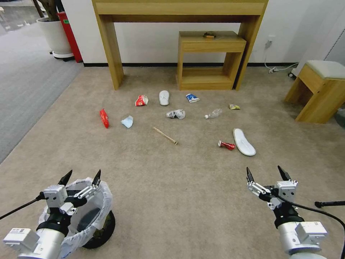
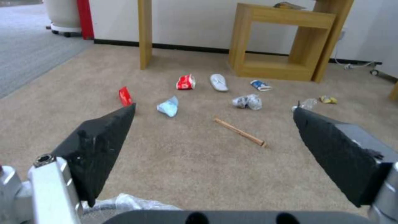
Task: Pick up the trash bin and place the garbage on the floor into it.
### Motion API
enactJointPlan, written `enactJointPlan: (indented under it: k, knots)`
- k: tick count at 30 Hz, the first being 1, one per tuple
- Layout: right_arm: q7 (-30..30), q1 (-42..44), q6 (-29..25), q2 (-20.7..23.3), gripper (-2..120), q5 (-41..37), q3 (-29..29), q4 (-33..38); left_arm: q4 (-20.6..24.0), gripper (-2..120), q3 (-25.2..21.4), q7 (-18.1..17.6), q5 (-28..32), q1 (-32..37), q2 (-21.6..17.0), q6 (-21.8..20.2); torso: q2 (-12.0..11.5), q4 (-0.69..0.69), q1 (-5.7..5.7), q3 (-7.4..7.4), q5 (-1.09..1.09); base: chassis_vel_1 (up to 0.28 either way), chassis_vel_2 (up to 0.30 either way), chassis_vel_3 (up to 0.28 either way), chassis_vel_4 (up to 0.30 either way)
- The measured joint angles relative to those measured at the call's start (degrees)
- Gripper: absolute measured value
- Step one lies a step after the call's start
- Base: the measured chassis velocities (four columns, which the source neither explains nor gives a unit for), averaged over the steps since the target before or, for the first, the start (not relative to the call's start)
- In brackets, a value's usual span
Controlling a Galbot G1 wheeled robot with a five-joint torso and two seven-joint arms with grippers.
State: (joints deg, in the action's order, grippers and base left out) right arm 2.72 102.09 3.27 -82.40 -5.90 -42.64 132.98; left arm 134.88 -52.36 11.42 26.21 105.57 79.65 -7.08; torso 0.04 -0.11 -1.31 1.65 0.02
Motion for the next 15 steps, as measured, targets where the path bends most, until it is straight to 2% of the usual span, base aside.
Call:
enactJointPlan:
  k: [15]
  knots:
    - [-0.30,-0.16,0.58,0.47,100,-0.35,-0.07,0.14,-1.02,100,-1.63,-0.16,1.19,0.00,-1.36,-1.22,0.00,0.00,0.00,0.00,0.00,0.000,0.000,0.000,0.000]
